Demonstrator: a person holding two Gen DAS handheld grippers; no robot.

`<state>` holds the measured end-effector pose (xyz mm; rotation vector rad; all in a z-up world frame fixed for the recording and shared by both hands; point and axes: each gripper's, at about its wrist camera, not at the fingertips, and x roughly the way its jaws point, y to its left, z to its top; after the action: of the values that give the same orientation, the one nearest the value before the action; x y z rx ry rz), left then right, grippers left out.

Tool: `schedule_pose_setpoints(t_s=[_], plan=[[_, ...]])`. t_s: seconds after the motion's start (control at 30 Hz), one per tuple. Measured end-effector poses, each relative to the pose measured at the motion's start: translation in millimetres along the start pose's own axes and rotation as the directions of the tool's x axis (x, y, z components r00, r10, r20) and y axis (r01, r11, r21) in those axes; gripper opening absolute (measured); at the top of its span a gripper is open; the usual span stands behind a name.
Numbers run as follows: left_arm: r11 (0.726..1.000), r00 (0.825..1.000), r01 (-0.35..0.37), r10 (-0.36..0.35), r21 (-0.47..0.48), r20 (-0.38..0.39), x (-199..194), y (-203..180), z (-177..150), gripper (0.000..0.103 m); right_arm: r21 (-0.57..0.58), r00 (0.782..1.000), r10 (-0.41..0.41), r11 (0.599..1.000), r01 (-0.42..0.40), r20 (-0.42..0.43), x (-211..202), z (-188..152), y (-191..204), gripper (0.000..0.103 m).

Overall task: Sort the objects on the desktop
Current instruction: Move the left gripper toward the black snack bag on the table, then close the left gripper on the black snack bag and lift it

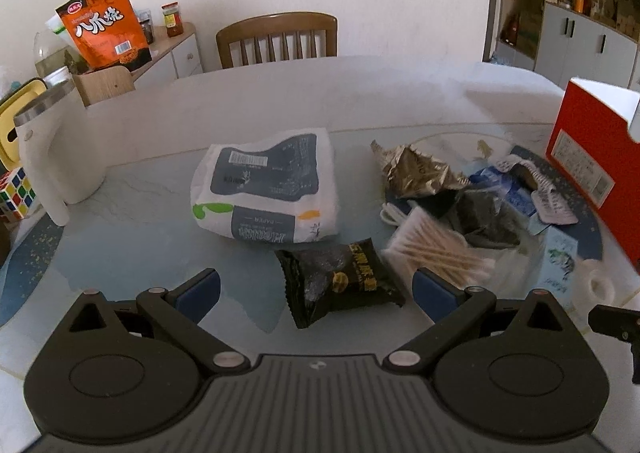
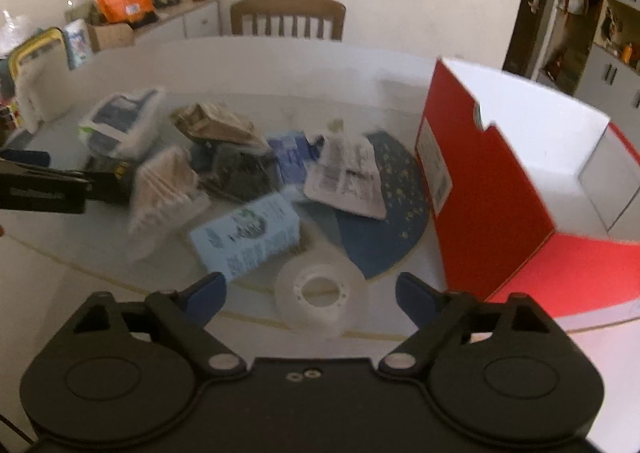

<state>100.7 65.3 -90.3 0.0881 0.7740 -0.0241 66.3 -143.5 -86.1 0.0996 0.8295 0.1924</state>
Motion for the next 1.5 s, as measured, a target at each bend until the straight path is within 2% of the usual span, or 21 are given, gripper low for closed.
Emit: schedule_pose_setpoints(t_s=[0.13, 0.27, 0.5, 0.67, 0.83, 1.2, 1.27, 1.5], plan=[[1.0, 1.0, 0.0, 0.0, -0.005, -0.001, 7, 2, -2, 0.102, 0.004, 1.0, -0.003, 1.0, 0.003, -0.021, 10, -2, 0, 0.081], [1.0, 1.0, 0.002, -0.002, -0.001, -0.009, 15, 1, -1, 0.093, 0.006, 0.999, 0.001, 1.0, -0.001, -0.036, 15, -2, 1, 0.077], [1.0, 1.0, 0.025, -0.025, -0.003, -0.009, 20, -2, -2, 0.086, 0.028, 0.998, 0.017, 0.999, -0.016, -0.053, 21, 1, 1, 0.07], [0.998, 0.998, 0.066, -0.066, -0.026, -0.01, 21, 0, -1, 0.07, 0.043, 0.998, 0.017, 0.999, -0.015, -0.053, 21, 3, 0, 0.066], [0.995, 0.996, 0.086, -0.087, -0.048, -0.01, 22, 2, -1, 0.065, 0.058, 0.999, 0.01, 0.998, -0.007, -0.048, 20, 3, -1, 0.059], [0.988, 0.994, 0.106, -0.107, -0.111, -0.004, 21, 11, -2, 0.059, 0.053, 0.999, -0.018, 0.998, 0.02, -0.043, 18, 3, 2, 0.058], [0.987, 0.994, 0.113, -0.113, -0.117, 0.005, 20, 13, -2, 0.048, 0.055, 0.999, -0.023, 0.998, 0.025, -0.039, 17, 3, 2, 0.058], [0.982, 0.991, 0.131, -0.13, -0.135, 0.019, 16, 17, -1, 0.04, 0.056, 0.999, -0.034, 0.998, 0.035, -0.032, 11, 3, 4, 0.058]])
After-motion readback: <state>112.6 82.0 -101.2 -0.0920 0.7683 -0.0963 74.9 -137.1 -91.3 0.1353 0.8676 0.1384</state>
